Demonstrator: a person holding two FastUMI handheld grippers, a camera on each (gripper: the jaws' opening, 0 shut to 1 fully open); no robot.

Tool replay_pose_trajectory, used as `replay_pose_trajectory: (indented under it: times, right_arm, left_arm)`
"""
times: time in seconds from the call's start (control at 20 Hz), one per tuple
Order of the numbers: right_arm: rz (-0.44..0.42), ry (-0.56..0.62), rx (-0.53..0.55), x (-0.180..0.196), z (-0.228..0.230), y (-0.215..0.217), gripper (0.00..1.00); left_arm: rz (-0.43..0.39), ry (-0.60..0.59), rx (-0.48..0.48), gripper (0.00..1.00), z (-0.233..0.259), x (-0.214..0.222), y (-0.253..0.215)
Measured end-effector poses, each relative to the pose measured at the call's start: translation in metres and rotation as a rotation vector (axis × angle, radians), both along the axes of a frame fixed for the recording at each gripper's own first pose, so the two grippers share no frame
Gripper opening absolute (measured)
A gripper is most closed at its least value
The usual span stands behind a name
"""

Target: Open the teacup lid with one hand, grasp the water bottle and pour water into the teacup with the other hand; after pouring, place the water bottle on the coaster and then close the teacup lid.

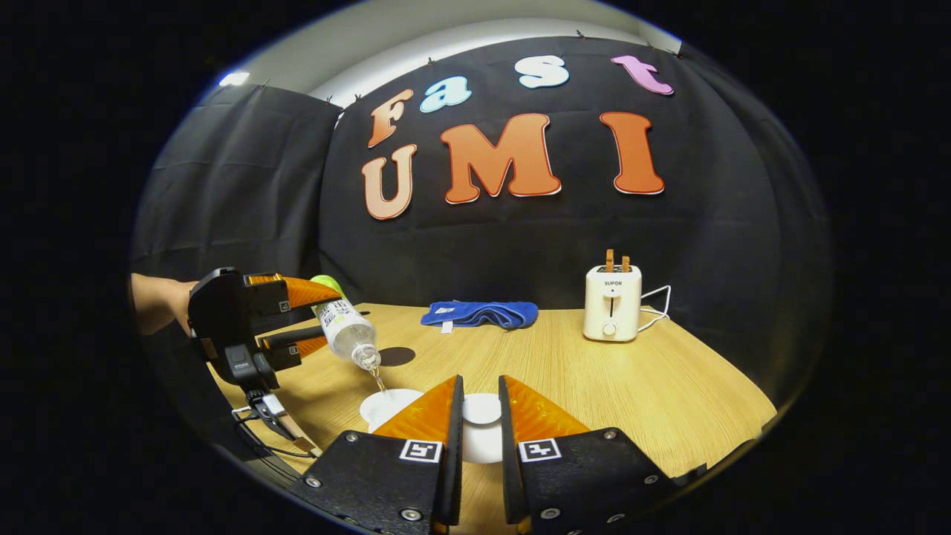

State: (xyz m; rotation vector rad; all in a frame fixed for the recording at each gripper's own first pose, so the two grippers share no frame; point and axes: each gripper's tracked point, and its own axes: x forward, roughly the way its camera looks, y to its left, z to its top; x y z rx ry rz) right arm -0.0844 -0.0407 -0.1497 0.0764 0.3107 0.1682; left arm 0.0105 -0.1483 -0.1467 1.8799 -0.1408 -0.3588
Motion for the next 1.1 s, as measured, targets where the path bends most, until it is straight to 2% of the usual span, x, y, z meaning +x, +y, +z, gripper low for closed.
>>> replay_pose_trajectory:
  times: [0.05,0.1,0.2,0.35,0.45,0.5,0.55,0.6,0.65,0.75,0.8,0.9,1.1]
  right_arm:
    - [-0.003,0.001,0.001,0.000,0.000,-0.001,0.23]
    - [-0.003,0.002,0.003,0.000,-0.001,-0.001,0.23]
    - [-0.004,0.003,0.004,-0.001,-0.001,-0.002,0.23]
    - [-0.003,0.004,0.012,-0.002,-0.002,-0.001,0.23]
    - [0.005,0.007,0.019,-0.003,-0.005,0.003,0.23]
    - [0.006,0.010,0.016,-0.004,-0.006,0.003,0.23]
    - [0.007,0.013,0.014,-0.004,-0.007,0.002,0.23]
    - [0.006,0.015,0.012,-0.004,-0.007,0.002,0.23]
    - [0.005,0.014,0.012,-0.004,-0.007,0.001,0.23]
    - [0.004,0.015,0.015,-0.004,-0.008,0.000,0.23]
    - [0.005,0.019,0.017,-0.003,-0.010,0.000,0.23]
    - [0.007,0.029,0.017,-0.005,-0.014,0.000,0.23]
    - [0.010,0.028,0.016,-0.006,-0.017,0.000,0.23]
  left_arm:
    - [-0.004,-0.009,0.005,0.65,0.001,0.001,-0.001]
    - [-0.009,-0.017,0.013,0.67,0.003,0.001,-0.002]
    - [-0.020,-0.028,0.028,0.63,0.005,0.001,-0.005]
    - [-0.035,-0.047,0.037,0.65,0.010,0.000,-0.008]
    - [-0.041,-0.049,0.042,0.63,0.010,-0.002,-0.008]
    - [-0.046,-0.054,0.048,0.65,0.013,-0.002,-0.009]
    - [-0.050,-0.061,0.053,0.63,0.014,-0.001,-0.010]
    - [-0.055,-0.067,0.057,0.65,0.016,-0.001,-0.011]
    - [-0.056,-0.074,0.061,0.63,0.017,0.000,-0.011]
    - [-0.060,-0.079,0.073,0.65,0.020,0.000,-0.011]
    - [-0.064,-0.085,0.081,0.63,0.021,-0.001,-0.012]
    - [-0.070,-0.095,0.098,0.65,0.025,-0.001,-0.013]
    - [-0.083,-0.114,0.123,0.63,0.030,-0.002,-0.013]
